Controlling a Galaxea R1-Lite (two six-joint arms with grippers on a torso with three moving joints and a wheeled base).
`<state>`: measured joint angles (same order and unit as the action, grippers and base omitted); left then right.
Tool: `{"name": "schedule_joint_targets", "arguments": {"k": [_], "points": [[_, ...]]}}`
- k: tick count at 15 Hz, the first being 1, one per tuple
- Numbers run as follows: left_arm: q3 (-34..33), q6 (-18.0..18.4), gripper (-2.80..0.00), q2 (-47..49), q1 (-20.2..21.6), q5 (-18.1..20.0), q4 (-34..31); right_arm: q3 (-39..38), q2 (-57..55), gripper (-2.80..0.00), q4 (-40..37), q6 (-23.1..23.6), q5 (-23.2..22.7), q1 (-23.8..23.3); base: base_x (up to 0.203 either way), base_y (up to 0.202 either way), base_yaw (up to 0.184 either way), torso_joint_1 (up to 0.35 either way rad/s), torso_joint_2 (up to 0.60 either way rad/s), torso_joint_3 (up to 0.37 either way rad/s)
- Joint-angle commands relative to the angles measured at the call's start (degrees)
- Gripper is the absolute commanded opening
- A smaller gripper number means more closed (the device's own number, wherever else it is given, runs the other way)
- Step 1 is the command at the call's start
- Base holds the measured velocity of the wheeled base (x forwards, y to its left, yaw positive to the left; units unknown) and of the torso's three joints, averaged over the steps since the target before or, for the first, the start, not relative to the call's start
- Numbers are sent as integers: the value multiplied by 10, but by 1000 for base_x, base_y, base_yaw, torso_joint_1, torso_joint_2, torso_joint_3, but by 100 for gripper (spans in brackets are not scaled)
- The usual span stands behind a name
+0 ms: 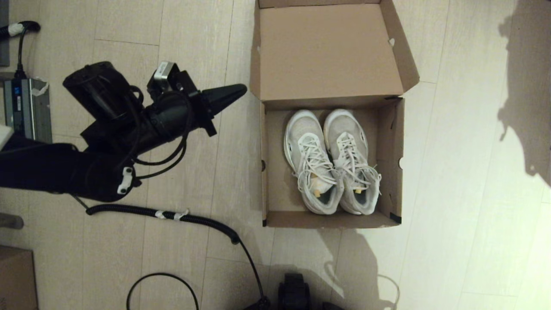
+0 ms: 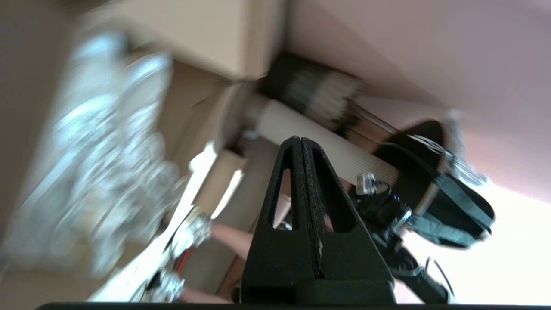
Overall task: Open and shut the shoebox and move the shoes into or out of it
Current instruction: Open the shoe box
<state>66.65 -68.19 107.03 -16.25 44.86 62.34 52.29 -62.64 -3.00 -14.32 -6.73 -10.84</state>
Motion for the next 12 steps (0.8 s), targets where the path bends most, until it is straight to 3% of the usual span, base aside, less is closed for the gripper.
{"name": "schedule_joint_targets", "arguments": {"k": [1, 2, 4, 7, 10, 12], "points": [[-71, 1, -280, -40, 26, 2, 5, 3, -74, -280, 7, 51, 72, 20, 0, 0, 0, 0, 0, 0], [-108, 17, -280, -52, 41, 2, 6, 4, -99, -280, 33, 81, 126, 50, 0, 0, 0, 0, 0, 0], [-172, 85, -280, -68, 51, 2, 3, 9, -132, -280, 87, 101, 166, 129, 0, 0, 0, 0, 0, 0], [-237, 219, -280, -89, 50, -5, -2, 37, -197, -280, 132, 105, 176, 248, 0, 0, 0, 0, 0, 0], [-275, 407, -280, -136, 80, -28, 1, 48, -239, -280, 151, 99, 185, 341, 0, 0, 0, 0, 0, 0], [-281, 438, -280, -199, 101, -68, 1, 33, -247, -280, 155, 86, 185, 387, 0, 0, 0, 0, 0, 0]]}}
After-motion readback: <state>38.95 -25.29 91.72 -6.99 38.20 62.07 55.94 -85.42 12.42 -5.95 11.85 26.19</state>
